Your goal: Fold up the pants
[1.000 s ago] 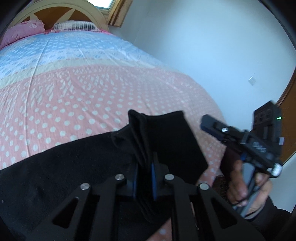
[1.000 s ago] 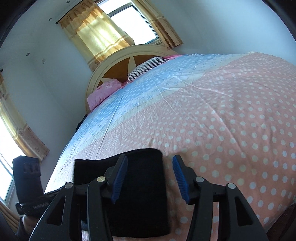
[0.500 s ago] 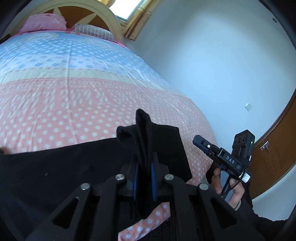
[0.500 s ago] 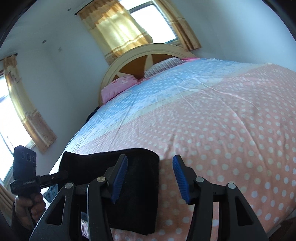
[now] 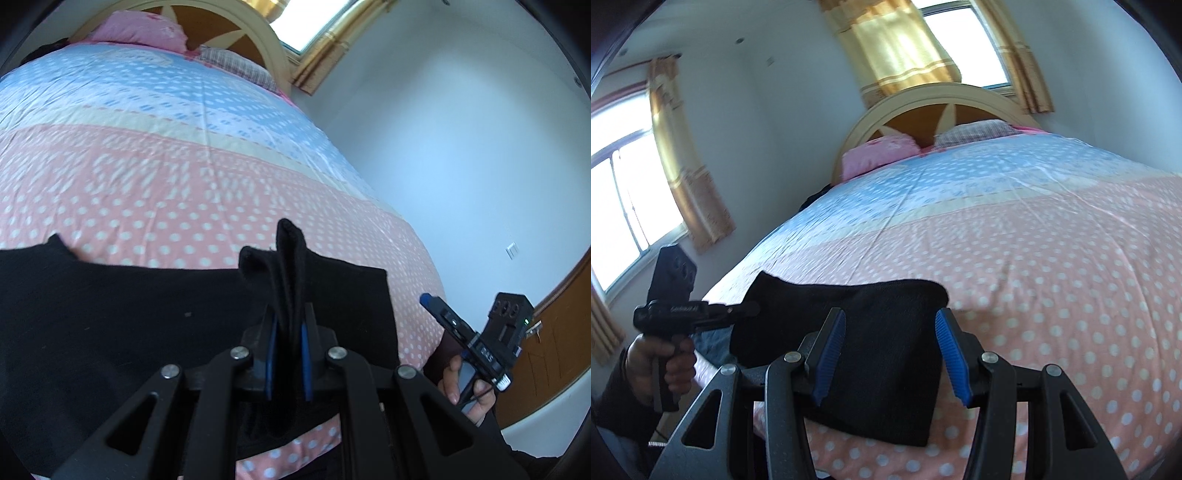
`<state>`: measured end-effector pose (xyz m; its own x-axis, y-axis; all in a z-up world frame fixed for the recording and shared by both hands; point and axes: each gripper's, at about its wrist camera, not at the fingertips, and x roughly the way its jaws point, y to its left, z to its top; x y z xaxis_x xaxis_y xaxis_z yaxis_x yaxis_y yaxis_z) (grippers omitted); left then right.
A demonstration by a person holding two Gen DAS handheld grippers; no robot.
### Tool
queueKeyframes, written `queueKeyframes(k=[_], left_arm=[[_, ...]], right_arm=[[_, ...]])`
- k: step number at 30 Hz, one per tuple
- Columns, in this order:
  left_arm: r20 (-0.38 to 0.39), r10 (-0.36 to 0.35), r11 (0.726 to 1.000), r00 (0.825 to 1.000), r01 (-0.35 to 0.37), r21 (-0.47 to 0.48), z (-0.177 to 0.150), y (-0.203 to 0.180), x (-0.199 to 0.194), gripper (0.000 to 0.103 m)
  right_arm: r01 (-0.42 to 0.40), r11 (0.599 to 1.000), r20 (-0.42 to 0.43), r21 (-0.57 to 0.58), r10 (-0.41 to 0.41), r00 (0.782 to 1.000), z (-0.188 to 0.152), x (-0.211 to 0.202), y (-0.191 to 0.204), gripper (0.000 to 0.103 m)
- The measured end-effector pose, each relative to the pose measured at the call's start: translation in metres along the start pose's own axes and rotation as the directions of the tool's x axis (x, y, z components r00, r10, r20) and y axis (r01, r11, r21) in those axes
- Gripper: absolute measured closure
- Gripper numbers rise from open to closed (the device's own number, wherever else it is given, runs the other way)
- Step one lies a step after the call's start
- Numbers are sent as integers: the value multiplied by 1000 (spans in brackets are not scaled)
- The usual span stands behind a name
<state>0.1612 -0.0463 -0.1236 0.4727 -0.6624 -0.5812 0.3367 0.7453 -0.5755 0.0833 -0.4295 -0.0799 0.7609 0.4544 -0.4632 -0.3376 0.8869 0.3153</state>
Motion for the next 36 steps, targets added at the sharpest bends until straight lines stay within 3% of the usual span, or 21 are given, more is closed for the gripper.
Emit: queueKeyframes(k=[7,13,18,24,29,32,34,36], left_arm=[[19,29,997,999,-28,-65,-2,29,-9,91],[5,48,994,999,-48,-99,-9,45,-7,91],[-10,67,991,998,-68,-112,-15,55,-3,91],[-27,98,991,995,-100,-88,-20,62,5,90],[-13,135,990,991,-136,-36,-21,57,0,82],[37,196,980,980,-197,25,-19,47,-10,72],[55,229,971,972,-232,61,-19,41,-13,54],[51,233,969,971,-237,73,-21,39,-11,53]], right_arm=[[-49,996,-45,-73,46,998,-10,9,20,50],[-73,992,-144,-98,59,988,-21,28,25,50],[-19,994,-275,-104,-10,961,-33,53,18,50],[-2,984,-280,-181,-50,959,-36,53,27,50],[-18,993,-198,-120,-6,980,-6,45,29,49],[-36,994,-177,-102,17,984,12,60,31,46],[5,997,-235,-74,-22,972,17,88,21,42],[79,996,-308,-33,-86,947,13,113,3,42]])
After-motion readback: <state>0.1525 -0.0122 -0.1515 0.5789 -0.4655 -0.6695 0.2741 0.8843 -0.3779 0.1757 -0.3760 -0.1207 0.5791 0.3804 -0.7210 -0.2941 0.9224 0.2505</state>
